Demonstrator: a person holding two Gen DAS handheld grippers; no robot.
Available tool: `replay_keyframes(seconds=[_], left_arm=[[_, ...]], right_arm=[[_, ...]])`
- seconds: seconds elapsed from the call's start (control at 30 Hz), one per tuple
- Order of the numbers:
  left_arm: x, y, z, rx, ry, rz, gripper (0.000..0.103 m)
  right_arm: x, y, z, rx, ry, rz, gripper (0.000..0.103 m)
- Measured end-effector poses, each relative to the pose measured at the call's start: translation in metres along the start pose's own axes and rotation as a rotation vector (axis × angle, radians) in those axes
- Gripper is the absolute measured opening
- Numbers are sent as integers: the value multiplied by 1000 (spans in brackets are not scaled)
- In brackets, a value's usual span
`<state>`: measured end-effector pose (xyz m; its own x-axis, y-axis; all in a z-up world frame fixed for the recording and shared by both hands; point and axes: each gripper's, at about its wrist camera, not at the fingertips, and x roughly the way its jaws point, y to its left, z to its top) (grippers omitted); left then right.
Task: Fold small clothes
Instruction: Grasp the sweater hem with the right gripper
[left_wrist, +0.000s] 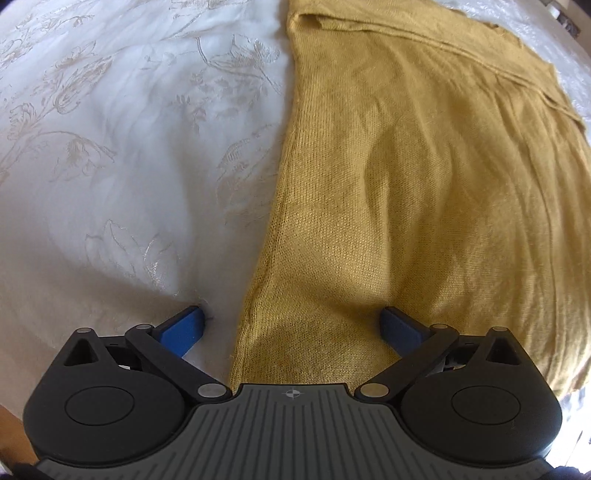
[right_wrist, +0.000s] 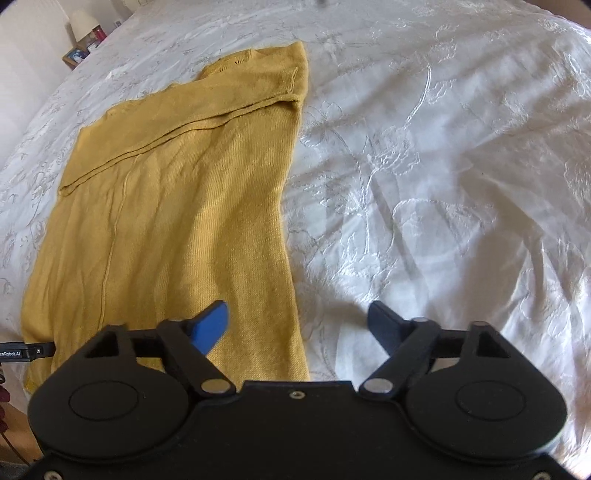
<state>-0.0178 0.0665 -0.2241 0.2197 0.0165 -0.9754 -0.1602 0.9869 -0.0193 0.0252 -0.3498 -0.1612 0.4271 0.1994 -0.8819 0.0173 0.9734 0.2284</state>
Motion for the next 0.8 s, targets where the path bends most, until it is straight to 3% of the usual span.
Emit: replay_keyframes(seconds=[0.23,0.3,0.37,0.4,0.47,0.57,0.7,0.8], left_arm=[[6,-5,7,-15,-22,33,103],[6,-7,2,-23,-52,36,103],[4,-5,-3,-40,-73,37,103],[3,-4,-4,-50,-77,38,103],[1,-4,-12,-67,-82,41,103],[1,-5,-15,-68,-80,42,103],[2,-5,-10,-58,-77,35,103],[-10,6,-8,-46,-90,20,103]], right_arm=[[19,-3,23,-28,-13,102,65],[26,-2,26,-23,-5,128,56],[32,1,27,-22,11,136,34],[33,1,27,-20,21,147,29],[34,5,26,-32,32,153,10],[24,7,25,-97,4,62,5],[24,-13,22,-43,15,26,5],[14,-25,19,3,-18,74,20]])
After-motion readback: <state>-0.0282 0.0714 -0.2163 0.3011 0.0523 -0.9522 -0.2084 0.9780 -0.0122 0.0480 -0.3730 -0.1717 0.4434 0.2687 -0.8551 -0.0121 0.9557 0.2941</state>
